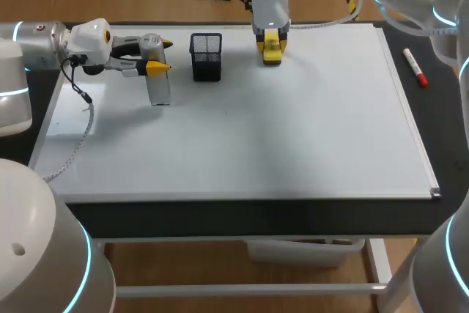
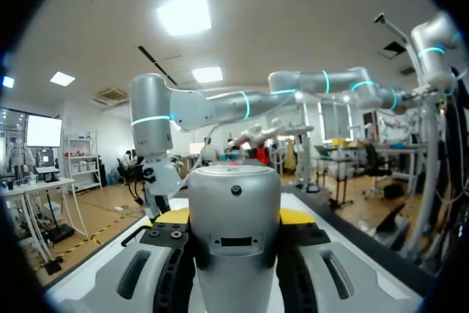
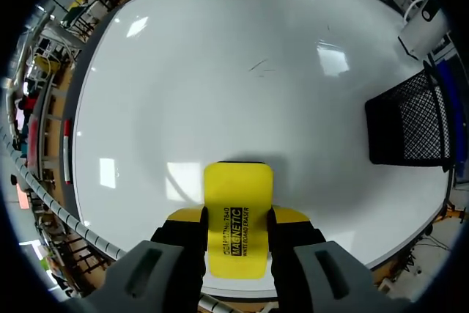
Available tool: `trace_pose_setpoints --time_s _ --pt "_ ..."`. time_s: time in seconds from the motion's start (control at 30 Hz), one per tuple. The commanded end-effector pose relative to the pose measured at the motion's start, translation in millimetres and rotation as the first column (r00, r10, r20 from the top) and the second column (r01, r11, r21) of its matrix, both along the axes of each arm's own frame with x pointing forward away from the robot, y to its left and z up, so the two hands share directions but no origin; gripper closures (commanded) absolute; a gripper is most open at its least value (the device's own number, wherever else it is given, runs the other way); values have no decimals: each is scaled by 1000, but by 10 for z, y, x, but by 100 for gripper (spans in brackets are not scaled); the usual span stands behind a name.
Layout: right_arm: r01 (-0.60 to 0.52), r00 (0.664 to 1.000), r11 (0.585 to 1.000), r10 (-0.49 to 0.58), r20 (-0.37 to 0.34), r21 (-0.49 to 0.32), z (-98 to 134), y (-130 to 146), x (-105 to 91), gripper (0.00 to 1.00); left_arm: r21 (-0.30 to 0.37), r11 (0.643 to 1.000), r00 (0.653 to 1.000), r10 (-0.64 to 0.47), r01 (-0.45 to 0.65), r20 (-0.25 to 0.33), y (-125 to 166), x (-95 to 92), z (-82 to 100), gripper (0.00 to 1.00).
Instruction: Pick up the inspection probe, press it on each red-marked spot on the whiteboard one by one, put down the probe, pick up the eraser, and wipe off all the red marks.
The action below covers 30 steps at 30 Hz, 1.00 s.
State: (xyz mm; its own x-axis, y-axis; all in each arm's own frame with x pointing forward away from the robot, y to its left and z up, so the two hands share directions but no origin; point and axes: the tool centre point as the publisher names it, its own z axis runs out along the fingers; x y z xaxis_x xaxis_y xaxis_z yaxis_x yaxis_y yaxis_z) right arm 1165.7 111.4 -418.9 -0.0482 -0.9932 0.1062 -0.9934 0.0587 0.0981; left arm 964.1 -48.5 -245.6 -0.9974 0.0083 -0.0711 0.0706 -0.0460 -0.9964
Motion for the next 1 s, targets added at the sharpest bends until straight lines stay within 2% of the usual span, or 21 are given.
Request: trace_pose_setpoints --time_s 0.03,0.43,0.47,0.5,0.53,0.57,0.77,1.0 --pt "-3 1000 1000 3 1 -3 -9 1 6 100 2 1000 1000 1 -1 0 2 -7 16 100" --pt "6 1000 1000 -6 8 10 -46 -6 -23 100 2 1000 1000 1 -1 0 2 -7 16 100" --pt "7 1000 1000 -8 8 10 -48 -8 -26 95 2 1000 1000 1 -1 0 2 -7 16 100" --pt "8 1000 1000 -8 7 9 -48 -9 -33 65 2 1000 1000 1 -1 0 2 -7 16 100" --pt "12 1000 1000 -12 8 8 -42 -12 -45 13 2 1000 1000 1 -1 0 2 -7 16 100" --pt "18 1000 1000 -18 10 8 -32 -17 -55 0 2 1000 1000 1 -1 0 2 -7 16 100" --pt "67 997 997 -67 31 26 73 -102 -120 0 2 1000 1000 1 -1 0 2 -7 16 100" --pt "199 978 975 -204 39 100 224 -256 -196 0 2 1000 1000 1 -1 0 2 -7 16 100"
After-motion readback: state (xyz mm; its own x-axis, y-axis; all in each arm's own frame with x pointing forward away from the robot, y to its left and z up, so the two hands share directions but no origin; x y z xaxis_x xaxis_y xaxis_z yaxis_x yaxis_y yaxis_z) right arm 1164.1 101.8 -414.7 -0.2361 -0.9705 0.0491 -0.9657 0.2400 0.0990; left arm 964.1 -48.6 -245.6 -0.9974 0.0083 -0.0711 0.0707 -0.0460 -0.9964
